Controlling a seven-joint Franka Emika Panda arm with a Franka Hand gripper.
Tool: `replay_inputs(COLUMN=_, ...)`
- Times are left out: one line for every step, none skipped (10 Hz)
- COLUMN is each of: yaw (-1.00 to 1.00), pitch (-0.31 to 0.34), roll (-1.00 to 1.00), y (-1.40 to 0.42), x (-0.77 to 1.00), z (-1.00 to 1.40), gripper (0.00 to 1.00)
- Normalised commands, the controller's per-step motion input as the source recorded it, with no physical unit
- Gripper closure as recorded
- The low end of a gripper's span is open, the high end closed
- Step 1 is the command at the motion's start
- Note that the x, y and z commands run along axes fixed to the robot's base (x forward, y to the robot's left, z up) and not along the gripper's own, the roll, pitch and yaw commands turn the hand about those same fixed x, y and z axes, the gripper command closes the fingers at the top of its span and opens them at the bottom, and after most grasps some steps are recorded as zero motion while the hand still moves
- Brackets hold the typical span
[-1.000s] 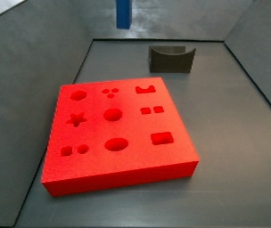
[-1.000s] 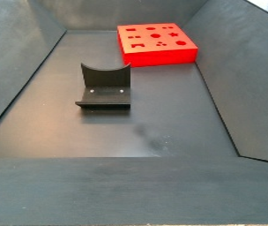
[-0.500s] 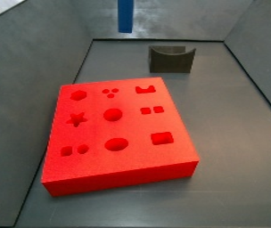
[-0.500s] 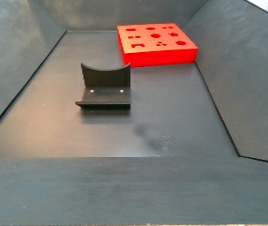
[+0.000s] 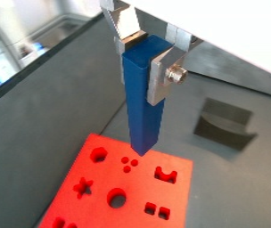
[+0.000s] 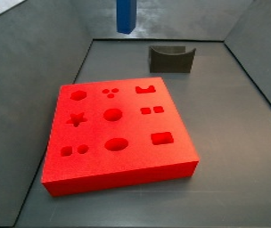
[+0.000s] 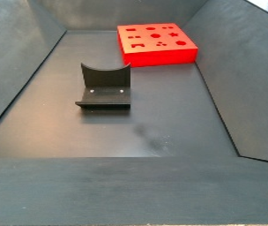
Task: Pick up the rectangle object. Move up. Move to above the board. Insert the rectangle object.
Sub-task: Insert the rectangle object.
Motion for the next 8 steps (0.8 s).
replay_inputs(yaw=-1.0, pitch=0.0, roll=0.0, y=0.0, x=0.0, z=-0.19, gripper=1.0)
replay_inputs(yaw=-0.99, pitch=-0.044, roll=-0.05, y=-0.08, x=0.0, z=-0.27, gripper=1.0)
replay_inputs(yaw=-0.88, pitch=-0.077, roll=-0.05, y=-0.23, x=0.0, z=-0.3, gripper=1.0)
replay_inputs(yaw=-0.89, pitch=-0.044, roll=-0.03, y=-0.23, x=0.0, z=-0.31, gripper=1.0)
replay_inputs(yaw=-0.92, pitch=-0.029, roll=0.0, y=-0.21, x=0.0, z=-0.38, gripper=1.0)
replay_inputs(yaw=-0.94, pitch=-0.027, roll=0.0, y=-0.19, x=0.0, z=-0.4, gripper=1.0)
replay_inputs(yaw=-0.97, pitch=-0.019, roll=0.0, y=-0.17, x=0.0, z=-0.45, gripper=1.0)
replay_inputs(yaw=-0.97, pitch=-0.013, roll=0.0, y=-0.15, x=0.0, z=-0.47, gripper=1.0)
